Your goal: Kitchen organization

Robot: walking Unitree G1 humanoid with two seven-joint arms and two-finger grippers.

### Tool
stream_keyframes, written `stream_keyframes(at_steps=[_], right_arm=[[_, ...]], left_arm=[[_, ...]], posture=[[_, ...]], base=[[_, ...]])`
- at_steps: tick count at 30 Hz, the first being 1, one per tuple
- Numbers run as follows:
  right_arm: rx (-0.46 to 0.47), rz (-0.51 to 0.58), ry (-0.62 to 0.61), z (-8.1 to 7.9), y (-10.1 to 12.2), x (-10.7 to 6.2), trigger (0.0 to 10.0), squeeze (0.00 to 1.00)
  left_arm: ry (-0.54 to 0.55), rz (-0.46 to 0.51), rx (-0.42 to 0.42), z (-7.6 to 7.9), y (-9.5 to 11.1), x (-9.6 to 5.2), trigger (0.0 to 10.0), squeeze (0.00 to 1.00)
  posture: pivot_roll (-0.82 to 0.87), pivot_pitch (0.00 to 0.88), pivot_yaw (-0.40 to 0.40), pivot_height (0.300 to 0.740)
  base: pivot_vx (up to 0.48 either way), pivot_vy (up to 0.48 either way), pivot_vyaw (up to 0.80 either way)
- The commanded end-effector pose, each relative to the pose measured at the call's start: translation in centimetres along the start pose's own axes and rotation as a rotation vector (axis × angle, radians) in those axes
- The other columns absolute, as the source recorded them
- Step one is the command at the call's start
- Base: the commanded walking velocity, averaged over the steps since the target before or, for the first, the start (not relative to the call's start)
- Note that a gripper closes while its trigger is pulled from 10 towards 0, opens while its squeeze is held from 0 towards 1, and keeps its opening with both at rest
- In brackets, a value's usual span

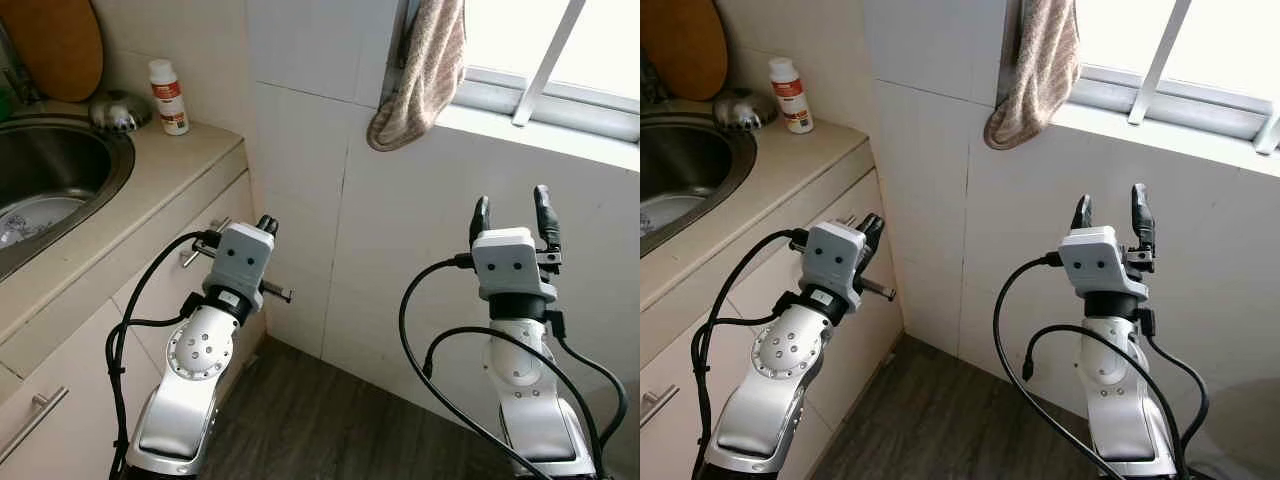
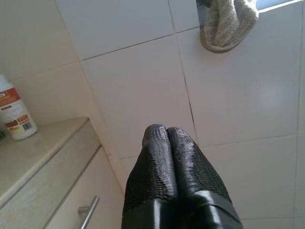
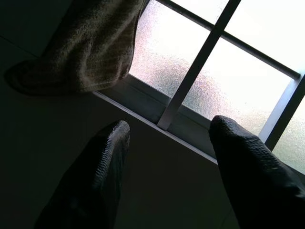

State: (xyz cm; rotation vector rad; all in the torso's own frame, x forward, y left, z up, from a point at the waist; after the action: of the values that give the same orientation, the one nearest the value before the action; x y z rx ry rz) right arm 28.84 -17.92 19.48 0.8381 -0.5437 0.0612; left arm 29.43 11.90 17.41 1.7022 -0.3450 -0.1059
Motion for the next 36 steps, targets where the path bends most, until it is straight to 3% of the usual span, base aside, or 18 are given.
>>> stream_keyframes(at_steps=[1,9,22,36], right_arm=[[0.007,-0.019,-0.02,0.6,-0.4,-0.1,10.0,0.0],[-0.014,-0.081,-0.029,1.8,-1.8,-1.0,10.0,0.0],[-0.013,-0.078,-0.034,1.5,-1.6,-0.3,10.0,0.0],[-0.014,-0.097,-0.03,1.8,-1.7,-1.0,10.0,0.0]], left_arm=[[-0.012,0.009,0.008,0.3,0.4,-0.1,10.0,0.0],[-0.018,-0.006,0.001,0.1,0.1,-0.1,10.0,0.0],[-0.055,-0.01,-0.006,0.7,-0.1,0.6,10.0,0.0],[-0.062,-0.026,-0.004,0.8,-0.3,-0.3,10.0,0.0]], posture=[[0.14,0.0,-0.056,0.74],[0.13,0.0,-0.052,0.74],[0.11,0.0,-0.034,0.74],[0.12,0.0,-0.036,0.74]], base=[[0.0,0.0,0.0],[0.0,0.0,0.0],[0.0,0.0,0.0],[0.0,0.0,0.0]])
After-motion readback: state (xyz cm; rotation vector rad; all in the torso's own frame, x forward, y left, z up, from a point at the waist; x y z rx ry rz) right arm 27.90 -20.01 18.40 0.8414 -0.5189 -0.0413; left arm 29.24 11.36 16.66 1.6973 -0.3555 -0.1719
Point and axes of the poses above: a point about 5 cm out from each wrist's last joint towards the gripper, its own x axis pointing out of the wrist towards the gripper, its own y axis along the axis of the wrist's last joint, z = x × y, the point moved 3 cm from there along x, pointing out of the wrist towards the gripper, and after that the axes turned 9 degrees about -x, right-handed, at the moved point
